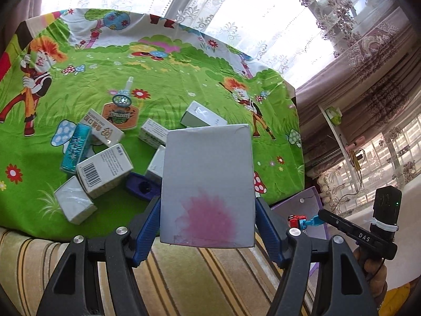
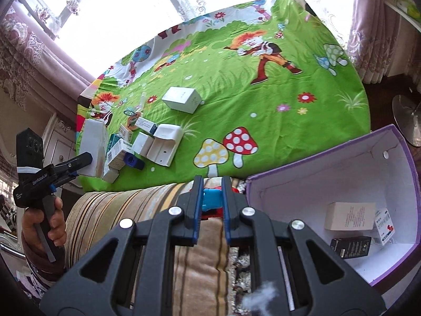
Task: Organize rigid objects
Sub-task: 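Carry the box and car over the purple box and open both grippers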
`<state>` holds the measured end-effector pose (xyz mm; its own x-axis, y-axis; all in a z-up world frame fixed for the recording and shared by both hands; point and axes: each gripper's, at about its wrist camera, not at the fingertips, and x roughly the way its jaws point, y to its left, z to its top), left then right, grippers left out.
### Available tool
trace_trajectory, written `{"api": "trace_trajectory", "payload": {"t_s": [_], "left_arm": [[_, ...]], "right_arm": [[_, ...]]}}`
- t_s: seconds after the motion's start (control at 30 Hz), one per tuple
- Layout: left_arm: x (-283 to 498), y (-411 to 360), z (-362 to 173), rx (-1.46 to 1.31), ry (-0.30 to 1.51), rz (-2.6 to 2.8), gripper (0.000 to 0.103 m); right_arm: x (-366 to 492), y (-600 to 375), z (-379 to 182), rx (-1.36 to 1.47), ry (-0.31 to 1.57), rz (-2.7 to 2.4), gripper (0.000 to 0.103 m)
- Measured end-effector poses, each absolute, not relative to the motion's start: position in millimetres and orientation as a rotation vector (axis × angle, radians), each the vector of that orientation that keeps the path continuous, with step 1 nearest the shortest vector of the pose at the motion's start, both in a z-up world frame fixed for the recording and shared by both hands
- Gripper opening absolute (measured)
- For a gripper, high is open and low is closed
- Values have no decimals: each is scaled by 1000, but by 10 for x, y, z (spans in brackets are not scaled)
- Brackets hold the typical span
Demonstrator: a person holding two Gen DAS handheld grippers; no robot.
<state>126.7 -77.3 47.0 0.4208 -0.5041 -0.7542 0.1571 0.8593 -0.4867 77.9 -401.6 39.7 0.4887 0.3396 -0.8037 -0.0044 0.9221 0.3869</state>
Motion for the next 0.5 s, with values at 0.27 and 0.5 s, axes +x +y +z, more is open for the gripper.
{"api": "trace_trajectory", "payload": {"t_s": [0.27,0.5], "left_arm": [[1210,-1332,549,-301,1080,-522,70],[1098,-1844,575,-236,1104,-608,70]], "right_arm": [[483,-4584,118,425,1067,99,17],[369,-4915,-240,456,1101,16,17]]}}
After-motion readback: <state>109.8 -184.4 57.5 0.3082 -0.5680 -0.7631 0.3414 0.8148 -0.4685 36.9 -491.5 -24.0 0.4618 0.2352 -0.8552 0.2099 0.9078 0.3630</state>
